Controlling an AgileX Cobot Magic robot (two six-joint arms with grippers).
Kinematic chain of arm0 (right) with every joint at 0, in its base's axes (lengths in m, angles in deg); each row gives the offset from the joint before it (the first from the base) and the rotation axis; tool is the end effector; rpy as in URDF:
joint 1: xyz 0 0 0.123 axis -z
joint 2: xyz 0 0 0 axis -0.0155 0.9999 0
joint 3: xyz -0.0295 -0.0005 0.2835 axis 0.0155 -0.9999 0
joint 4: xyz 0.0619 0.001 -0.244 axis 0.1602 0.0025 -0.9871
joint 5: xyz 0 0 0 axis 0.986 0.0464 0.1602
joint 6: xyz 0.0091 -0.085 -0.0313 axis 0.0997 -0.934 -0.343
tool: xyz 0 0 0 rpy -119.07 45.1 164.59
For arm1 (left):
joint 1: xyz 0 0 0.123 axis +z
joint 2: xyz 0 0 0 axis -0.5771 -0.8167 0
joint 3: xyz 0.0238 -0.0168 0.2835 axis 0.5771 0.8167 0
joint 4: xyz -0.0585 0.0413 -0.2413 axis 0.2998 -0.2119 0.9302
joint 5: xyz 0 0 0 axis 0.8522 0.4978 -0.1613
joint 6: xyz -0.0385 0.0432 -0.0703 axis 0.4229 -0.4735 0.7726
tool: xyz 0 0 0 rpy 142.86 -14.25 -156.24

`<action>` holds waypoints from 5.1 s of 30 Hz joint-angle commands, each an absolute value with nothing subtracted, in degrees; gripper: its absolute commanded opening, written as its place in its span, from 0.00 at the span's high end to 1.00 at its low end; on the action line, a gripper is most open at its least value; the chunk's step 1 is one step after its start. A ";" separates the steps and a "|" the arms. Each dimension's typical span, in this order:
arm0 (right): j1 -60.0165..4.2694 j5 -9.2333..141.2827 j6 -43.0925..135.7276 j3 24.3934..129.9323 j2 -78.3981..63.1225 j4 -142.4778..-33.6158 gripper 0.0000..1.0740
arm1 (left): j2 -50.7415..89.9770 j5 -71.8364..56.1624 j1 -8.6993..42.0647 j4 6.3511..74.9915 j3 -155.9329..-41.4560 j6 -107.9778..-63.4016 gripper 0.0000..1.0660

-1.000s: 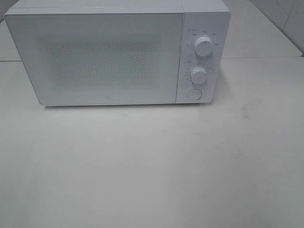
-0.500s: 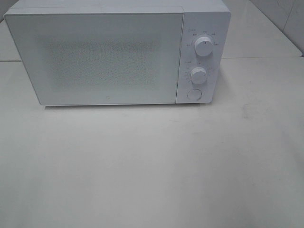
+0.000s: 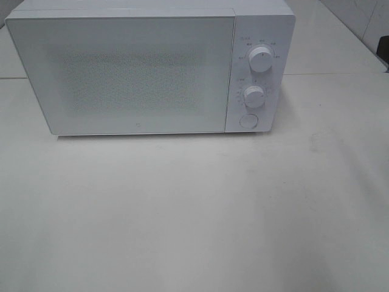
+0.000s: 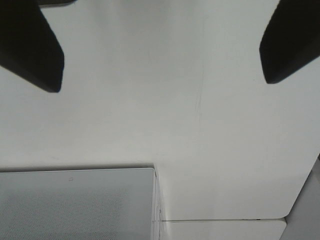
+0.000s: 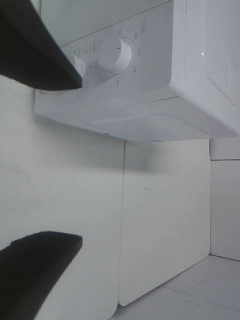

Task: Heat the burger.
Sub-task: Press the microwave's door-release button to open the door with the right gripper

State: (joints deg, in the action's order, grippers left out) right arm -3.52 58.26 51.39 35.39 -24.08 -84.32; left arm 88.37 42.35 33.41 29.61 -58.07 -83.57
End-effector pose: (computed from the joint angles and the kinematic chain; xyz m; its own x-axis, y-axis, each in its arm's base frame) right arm 0.1881 0.0133 0.2829 -0.1813 0.0620 -0.9815 -0.0504 0.9961 0.0722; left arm -0.0082 -0.0047 0.2812 -0.4437 0.0135 -0.8961 0.0803 0.9965 -0.0247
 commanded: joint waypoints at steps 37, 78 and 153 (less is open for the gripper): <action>-29.76 -0.07 41.88 24.68 18.37 -53.96 0.30 | 88.66 42.47 33.64 29.38 -58.01 -83.05 0.06; -41.97 2.00 86.63 36.83 30.01 -45.02 0.46 | 88.66 42.47 33.64 29.38 -58.01 -83.05 0.06; -29.82 18.15 127.99 58.60 46.16 -49.54 1.00 | 88.66 42.47 33.64 29.38 -58.01 -83.05 0.06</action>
